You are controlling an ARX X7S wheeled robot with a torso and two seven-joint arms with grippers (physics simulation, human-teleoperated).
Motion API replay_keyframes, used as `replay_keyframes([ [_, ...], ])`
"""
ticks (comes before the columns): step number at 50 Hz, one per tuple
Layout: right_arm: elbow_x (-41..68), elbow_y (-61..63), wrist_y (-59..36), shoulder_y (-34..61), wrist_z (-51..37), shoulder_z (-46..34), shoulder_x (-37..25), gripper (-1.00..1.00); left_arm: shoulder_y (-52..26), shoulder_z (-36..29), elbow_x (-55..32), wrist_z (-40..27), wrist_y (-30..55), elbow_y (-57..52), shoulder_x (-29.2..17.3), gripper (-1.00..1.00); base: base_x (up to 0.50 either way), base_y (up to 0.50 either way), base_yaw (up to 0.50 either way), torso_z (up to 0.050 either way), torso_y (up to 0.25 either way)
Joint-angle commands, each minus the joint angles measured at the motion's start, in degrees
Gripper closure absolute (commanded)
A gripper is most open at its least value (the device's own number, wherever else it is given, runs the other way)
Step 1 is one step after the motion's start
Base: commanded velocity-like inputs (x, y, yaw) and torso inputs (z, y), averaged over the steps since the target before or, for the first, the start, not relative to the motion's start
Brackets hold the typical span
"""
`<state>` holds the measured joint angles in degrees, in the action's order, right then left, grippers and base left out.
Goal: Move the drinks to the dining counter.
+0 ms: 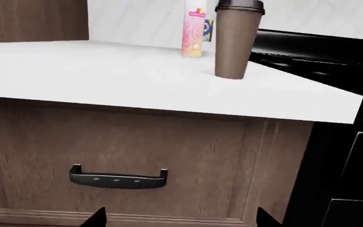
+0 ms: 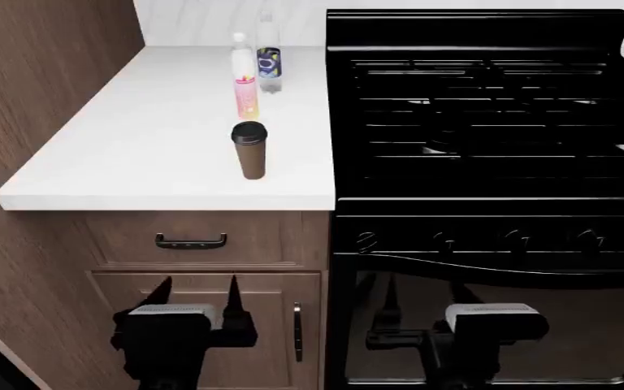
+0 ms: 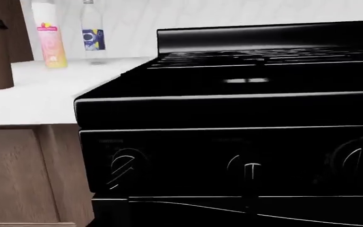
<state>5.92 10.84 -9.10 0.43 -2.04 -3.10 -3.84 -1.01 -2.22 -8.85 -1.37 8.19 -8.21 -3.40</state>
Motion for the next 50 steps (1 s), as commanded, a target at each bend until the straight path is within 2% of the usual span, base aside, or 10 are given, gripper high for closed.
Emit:
replay_keyframes([
  [1, 10.1, 20.3, -19.7, 4.2, 1.2, 1.9, -4.0, -1.0, -4.3, 2.2, -11.2, -1.6, 17.8, -18.5, -3.5, -1.0, 0.0, 0.0, 0.0, 0.0, 0.0],
  [11, 11.5, 29.7, -39.6, 17.8, -2.9, 2.2, -8.9, -1.0, -16.3, 7.5, -17.8, -7.4, 36.8, -28.6, -8.9, -1.0, 0.0, 0.0, 0.0, 0.0, 0.0],
  [14, 13.7, 32.2, -49.4, 24.4, -6.5, 6.0, -7.0, -1.0, -21.5, 9.9, -21.5, -8.8, 42.9, -30.7, -9.8, -1.0, 0.0, 0.0, 0.0, 0.0, 0.0],
  [20, 24.6, 38.3, -70.0, 40.6, -4.9, 14.9, -4.9, -1.0, -33.8, 15.5, -29.0, -13.2, 57.0, -37.1, -12.3, -1.0, 0.0, 0.0, 0.0, 0.0, 0.0],
  [23, 21.6, 38.9, -69.6, 45.3, -8.3, 10.2, -7.5, -1.0, -42.2, 16.3, -32.1, -15.4, 64.3, -38.6, -13.6, -1.0, 0.0, 0.0, 0.0, 0.0, 0.0],
  [26, 25.2, 41.6, -78.2, 51.1, -7.7, 14.3, -5.4, -1.0, -49.8, 21.3, -37.8, -17.9, 72.5, -42.2, -12.8, -1.0, 0.0, 0.0, 0.0, 0.0, 0.0],
  [29, 26.9, 42.2, -80.5, 53.5, -8.1, 17.4, -3.8, -1.0, -53.7, 25.9, -42.4, -19.5, 79.0, -44.3, -12.2, -1.0, 0.01, 0.0, 0.0, 0.0, 0.0],
  [33, 32.5, 43.2, -80.4, 52.4, -11.4, 17.8, -5.4, -1.0, -50.5, 25.2, -41.8, -19.4, 77.0, -44.8, -13.0, -1.0, 0.38, 0.0, 0.0, 0.0, 0.0],
  [40, 33.2, 42.9, -77.3, 49.7, -12.5, 15.4, -7.6, -1.0, -48.1, 19.2, -38.0, -19.0, 71.3, -42.3, -14.3, -1.0, 0.5, 0.0, 0.0, 0.0, 0.0],
  [50, 33.4, 42.7, -75.7, 48.5, -13.3, 13.2, -9.5, -1.0, -46.8, 18.1, -37.7, -18.8, 69.5, -41.9, -14.7, -1.0, 0.5, 0.0, 0.0, 0.0, 0.0],
])
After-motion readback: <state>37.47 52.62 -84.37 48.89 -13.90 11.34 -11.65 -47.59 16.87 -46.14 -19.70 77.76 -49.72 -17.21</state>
